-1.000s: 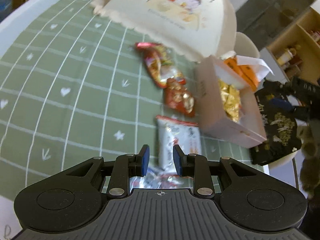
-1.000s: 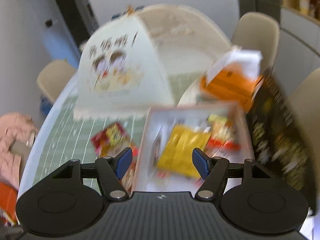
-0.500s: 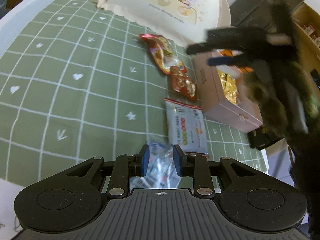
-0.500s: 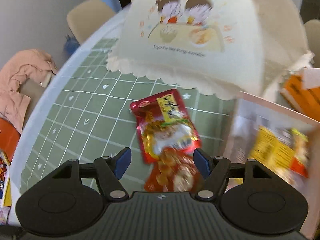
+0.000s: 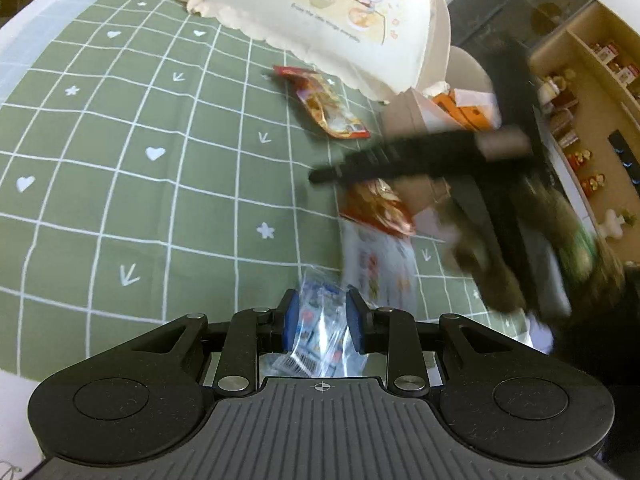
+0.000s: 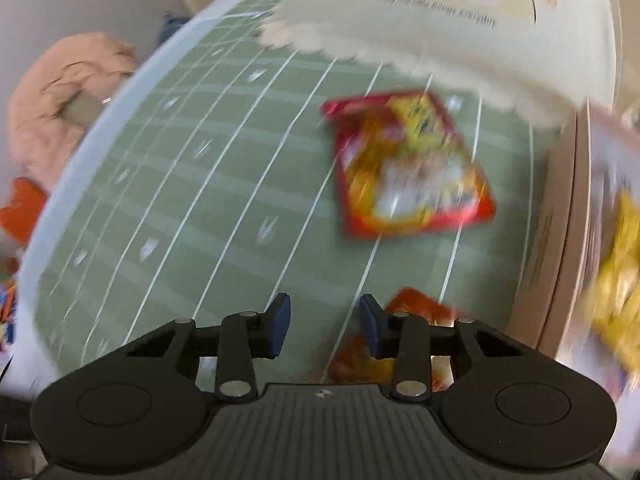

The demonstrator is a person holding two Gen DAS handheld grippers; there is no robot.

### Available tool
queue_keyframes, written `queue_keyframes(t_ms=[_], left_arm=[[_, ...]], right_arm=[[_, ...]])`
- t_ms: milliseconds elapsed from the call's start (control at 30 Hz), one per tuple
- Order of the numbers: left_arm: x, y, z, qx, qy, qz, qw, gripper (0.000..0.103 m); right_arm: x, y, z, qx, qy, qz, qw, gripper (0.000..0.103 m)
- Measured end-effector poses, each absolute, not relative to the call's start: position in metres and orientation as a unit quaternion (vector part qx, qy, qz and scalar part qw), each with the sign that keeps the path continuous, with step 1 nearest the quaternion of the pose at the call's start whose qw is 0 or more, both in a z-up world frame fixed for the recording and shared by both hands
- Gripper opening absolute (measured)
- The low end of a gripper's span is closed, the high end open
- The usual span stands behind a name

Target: Organize snacks

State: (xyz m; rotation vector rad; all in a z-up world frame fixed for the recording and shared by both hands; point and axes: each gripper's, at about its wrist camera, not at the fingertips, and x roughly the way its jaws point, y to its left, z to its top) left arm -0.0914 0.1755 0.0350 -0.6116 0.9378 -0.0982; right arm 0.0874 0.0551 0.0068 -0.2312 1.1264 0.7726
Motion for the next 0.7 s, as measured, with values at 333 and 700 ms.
queue_keyframes(t_ms=[333, 700], left_arm=[[-0.089, 0.138, 0.035, -0.245, 0.474, -0.086, 0.842, 0.03], [0.022, 0.14, 0.046, -0.253, 0.429, -0.082, 0.864, 0.03]], right_arm=[[0.021, -0.021, 0.012, -0.163, 0.441, 0.316, 0.824, 0.058], [-0.017, -0.071, 0.002, -0.047, 0.463, 0.288, 0.837, 0.061]])
